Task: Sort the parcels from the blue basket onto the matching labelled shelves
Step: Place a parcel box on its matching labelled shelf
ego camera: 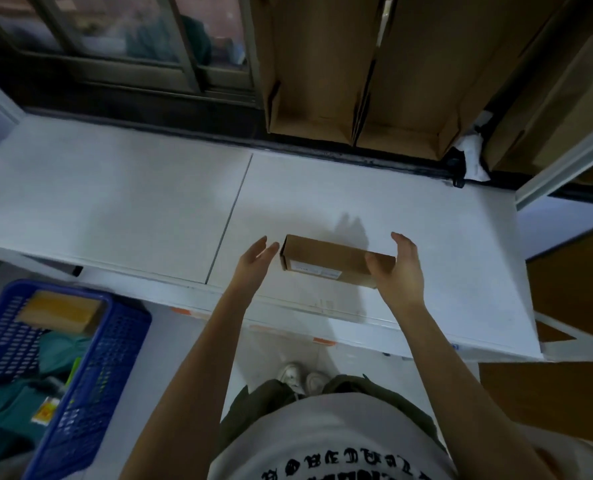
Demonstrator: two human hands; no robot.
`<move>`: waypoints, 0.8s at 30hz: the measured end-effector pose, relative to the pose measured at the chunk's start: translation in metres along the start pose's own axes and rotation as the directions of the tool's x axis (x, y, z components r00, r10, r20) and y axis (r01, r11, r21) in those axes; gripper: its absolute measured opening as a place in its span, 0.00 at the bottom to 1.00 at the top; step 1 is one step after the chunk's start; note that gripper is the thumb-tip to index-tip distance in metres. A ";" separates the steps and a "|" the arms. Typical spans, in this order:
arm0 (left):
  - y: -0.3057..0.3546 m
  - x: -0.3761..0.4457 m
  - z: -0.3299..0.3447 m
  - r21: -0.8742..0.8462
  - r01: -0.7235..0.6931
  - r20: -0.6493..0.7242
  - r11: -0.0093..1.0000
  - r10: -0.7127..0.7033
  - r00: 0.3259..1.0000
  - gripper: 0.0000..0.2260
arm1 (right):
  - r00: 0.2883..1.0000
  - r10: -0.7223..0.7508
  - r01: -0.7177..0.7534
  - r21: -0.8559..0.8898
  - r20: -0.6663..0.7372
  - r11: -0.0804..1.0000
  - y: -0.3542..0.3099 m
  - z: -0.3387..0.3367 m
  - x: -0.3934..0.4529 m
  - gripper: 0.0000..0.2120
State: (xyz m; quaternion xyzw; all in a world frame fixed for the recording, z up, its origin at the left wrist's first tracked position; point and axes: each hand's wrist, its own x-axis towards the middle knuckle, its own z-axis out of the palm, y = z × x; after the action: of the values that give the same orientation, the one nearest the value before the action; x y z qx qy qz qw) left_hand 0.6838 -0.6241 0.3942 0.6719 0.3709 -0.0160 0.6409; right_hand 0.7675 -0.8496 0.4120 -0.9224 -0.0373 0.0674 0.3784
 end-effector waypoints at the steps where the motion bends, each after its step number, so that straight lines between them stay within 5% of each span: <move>1: -0.002 -0.003 -0.002 -0.006 -0.019 -0.030 1.000 0.019 0.999 0.24 | 0.996 -0.086 0.087 -0.057 0.023 0.995 -0.009 0.003 0.000 0.28; 4: -0.015 -0.016 -0.009 -0.020 -0.054 -0.156 0.998 0.050 0.986 0.24 | 0.928 -0.329 0.361 -0.199 0.174 0.911 -0.038 0.023 -0.005 0.28; 7: -0.040 -0.033 -0.019 0.255 -0.021 -0.294 0.967 0.098 0.951 0.25 | 0.764 -0.472 0.598 -0.209 0.441 0.774 -0.064 0.056 -0.023 0.29; 12: -0.079 -0.064 -0.041 0.773 0.104 -0.283 0.626 0.193 0.939 0.27 | 0.418 -0.507 0.894 -0.241 0.754 0.378 -0.082 0.107 -0.056 0.31; 19: -0.129 -0.123 -0.055 0.869 0.321 -0.347 0.376 0.001 0.938 0.28 | 0.116 -0.381 0.993 -0.120 0.917 0.014 -0.071 0.149 -0.093 0.26; 24: -0.156 -0.172 -0.056 0.765 0.548 -0.525 0.338 -0.165 0.835 0.26 | -0.050 -0.314 0.974 -0.024 0.948 -0.227 -0.080 0.169 -0.129 0.27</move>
State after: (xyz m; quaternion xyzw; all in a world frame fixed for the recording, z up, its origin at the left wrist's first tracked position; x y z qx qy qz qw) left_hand 0.4530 -0.6721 0.3574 0.7957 0.5534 -0.2313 0.0847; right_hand 0.6127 -0.6910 0.3618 -0.5983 -0.7671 0.1064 -0.2056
